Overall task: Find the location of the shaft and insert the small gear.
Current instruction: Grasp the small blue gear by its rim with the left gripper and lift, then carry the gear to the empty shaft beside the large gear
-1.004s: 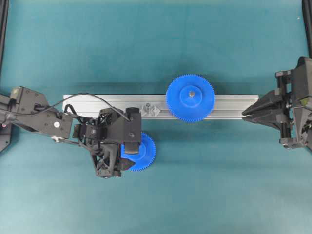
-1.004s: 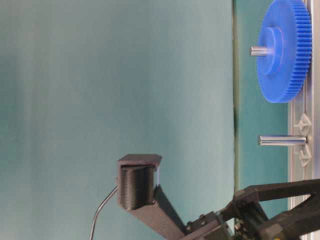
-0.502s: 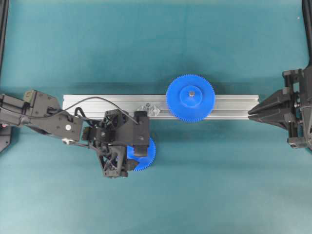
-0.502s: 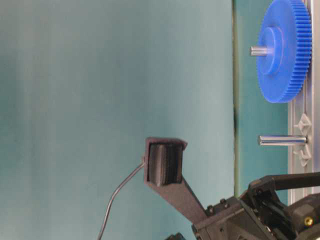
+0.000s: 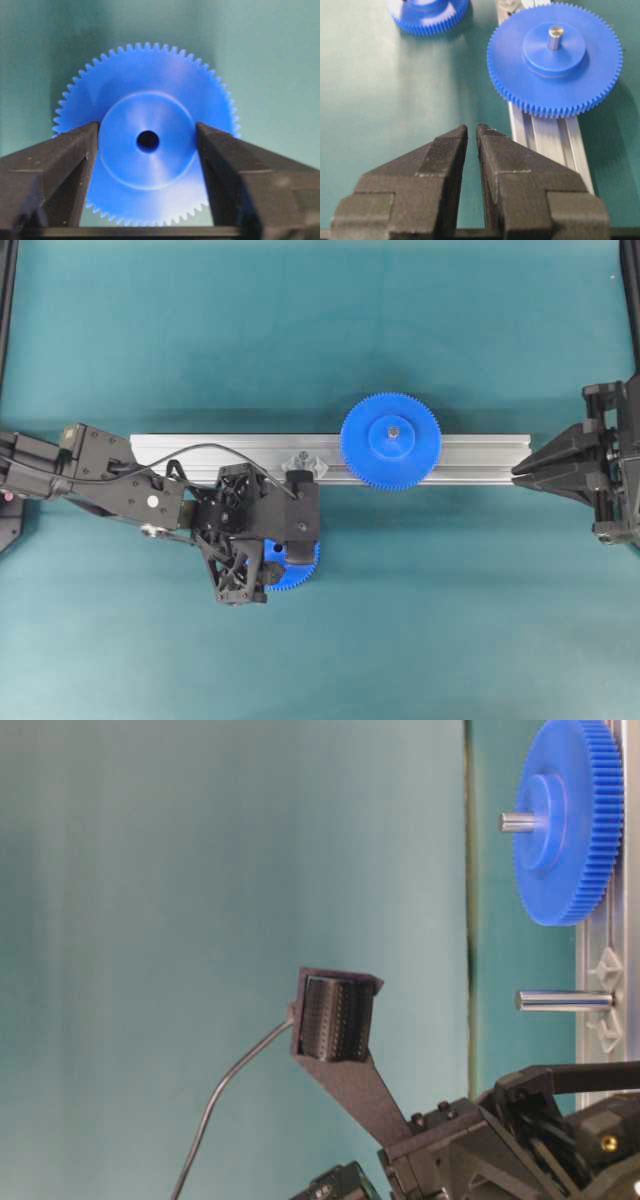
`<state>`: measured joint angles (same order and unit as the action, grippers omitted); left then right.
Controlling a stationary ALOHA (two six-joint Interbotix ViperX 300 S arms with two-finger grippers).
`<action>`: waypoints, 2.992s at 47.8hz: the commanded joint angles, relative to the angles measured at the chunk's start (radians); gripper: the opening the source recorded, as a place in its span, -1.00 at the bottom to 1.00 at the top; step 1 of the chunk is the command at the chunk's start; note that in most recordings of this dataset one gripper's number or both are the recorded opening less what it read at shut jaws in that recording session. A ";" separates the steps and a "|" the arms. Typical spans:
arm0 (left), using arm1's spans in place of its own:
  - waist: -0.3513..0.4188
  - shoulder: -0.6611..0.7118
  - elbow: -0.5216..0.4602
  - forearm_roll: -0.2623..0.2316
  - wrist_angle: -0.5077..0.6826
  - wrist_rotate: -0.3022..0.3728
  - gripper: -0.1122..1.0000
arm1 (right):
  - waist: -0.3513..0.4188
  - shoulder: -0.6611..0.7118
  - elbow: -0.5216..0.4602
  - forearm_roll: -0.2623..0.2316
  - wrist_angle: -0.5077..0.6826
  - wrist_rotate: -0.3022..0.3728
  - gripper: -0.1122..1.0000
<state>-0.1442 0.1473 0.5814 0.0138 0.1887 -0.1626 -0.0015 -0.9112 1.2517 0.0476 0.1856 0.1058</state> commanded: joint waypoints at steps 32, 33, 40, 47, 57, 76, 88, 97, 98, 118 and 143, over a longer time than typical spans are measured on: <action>0.074 -0.164 -0.074 0.006 0.044 0.006 0.39 | -0.005 -0.020 0.005 0.000 -0.006 0.008 -0.45; 0.080 -0.173 -0.075 0.006 0.044 0.008 0.39 | -0.005 -0.023 0.003 0.000 -0.006 0.008 -0.45; 0.101 -0.232 -0.084 0.006 0.044 0.094 0.39 | -0.015 -0.046 0.011 0.000 -0.005 0.008 -0.45; 0.121 -0.250 -0.097 0.006 0.044 0.192 0.39 | -0.026 -0.064 0.020 0.000 -0.005 0.008 -0.45; 0.186 -0.242 -0.097 0.006 0.044 0.212 0.39 | -0.041 -0.084 0.025 0.000 -0.005 0.008 -0.45; 0.224 -0.179 -0.106 0.006 0.041 0.253 0.39 | -0.055 -0.087 0.029 -0.002 -0.005 0.006 -0.45; 0.224 -0.143 -0.126 0.006 0.041 0.256 0.39 | -0.063 -0.095 0.035 -0.002 -0.005 0.006 -0.45; 0.225 -0.126 -0.129 0.006 0.044 0.256 0.39 | -0.069 -0.109 0.040 -0.002 -0.005 0.006 -0.45; 0.225 -0.126 -0.127 0.006 0.046 0.256 0.39 | -0.069 -0.109 0.041 -0.002 -0.005 0.008 -0.45; 0.233 -0.144 -0.129 0.006 0.135 0.256 0.39 | -0.074 -0.121 0.046 -0.002 -0.005 0.008 -0.45; 0.233 -0.143 -0.129 0.006 0.146 0.264 0.39 | -0.075 -0.138 0.051 -0.002 -0.005 0.008 -0.45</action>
<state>0.0859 0.0230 0.4679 0.0169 0.3344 0.0997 -0.0736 -1.0538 1.3085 0.0476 0.1856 0.1043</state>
